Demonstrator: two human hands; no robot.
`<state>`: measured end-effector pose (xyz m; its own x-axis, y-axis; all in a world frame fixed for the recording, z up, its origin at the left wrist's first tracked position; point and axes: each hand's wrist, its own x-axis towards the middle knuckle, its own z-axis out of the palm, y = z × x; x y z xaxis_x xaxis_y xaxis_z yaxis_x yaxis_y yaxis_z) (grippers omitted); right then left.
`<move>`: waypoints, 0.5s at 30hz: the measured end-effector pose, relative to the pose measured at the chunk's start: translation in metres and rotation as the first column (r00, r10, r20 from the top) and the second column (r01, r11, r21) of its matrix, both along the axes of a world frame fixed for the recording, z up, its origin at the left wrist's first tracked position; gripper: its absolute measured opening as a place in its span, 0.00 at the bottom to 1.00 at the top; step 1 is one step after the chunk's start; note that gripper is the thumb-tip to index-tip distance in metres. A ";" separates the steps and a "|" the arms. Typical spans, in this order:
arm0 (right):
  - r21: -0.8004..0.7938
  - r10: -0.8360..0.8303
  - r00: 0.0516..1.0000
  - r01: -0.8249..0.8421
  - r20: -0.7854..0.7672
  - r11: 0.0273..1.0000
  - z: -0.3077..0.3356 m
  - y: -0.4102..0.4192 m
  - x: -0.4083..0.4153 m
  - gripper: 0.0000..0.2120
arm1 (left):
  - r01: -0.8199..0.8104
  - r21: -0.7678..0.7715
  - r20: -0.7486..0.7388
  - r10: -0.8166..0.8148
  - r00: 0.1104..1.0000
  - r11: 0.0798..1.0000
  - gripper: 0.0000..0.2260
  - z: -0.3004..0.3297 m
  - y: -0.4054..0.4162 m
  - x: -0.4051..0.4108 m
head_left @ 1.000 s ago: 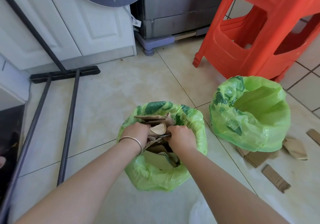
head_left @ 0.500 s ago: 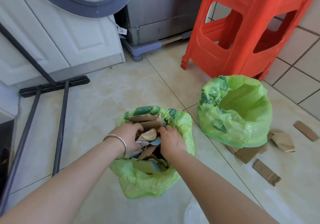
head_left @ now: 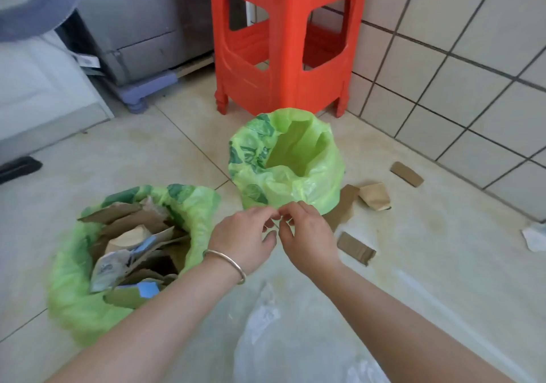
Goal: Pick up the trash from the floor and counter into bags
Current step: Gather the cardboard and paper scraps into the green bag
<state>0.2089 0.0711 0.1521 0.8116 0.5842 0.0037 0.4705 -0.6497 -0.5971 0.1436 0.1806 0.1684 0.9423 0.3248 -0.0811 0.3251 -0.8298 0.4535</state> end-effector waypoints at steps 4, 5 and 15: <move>-0.062 -0.135 0.988 0.130 -0.080 0.989 -0.011 -0.084 0.034 0.12 | -0.031 -0.115 -0.102 0.019 0.995 0.993 0.11 -0.026 -0.072 0.046; -0.090 -0.157 0.981 0.147 -0.113 0.985 -0.013 -0.107 0.042 0.12 | -0.051 -0.154 -0.147 0.028 0.989 0.987 0.11 -0.033 -0.090 0.058; -0.332 -0.263 0.901 0.145 -0.344 0.932 -0.024 -0.256 0.096 0.14 | -0.250 -0.125 -0.457 0.168 0.874 0.960 0.17 -0.066 -0.170 0.135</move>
<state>0.3048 -0.1845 0.1282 0.8176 0.3322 -0.4702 0.0861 -0.8781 -0.4708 0.2789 0.0106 0.1022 0.7081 0.4522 -0.5424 0.6808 -0.6411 0.3543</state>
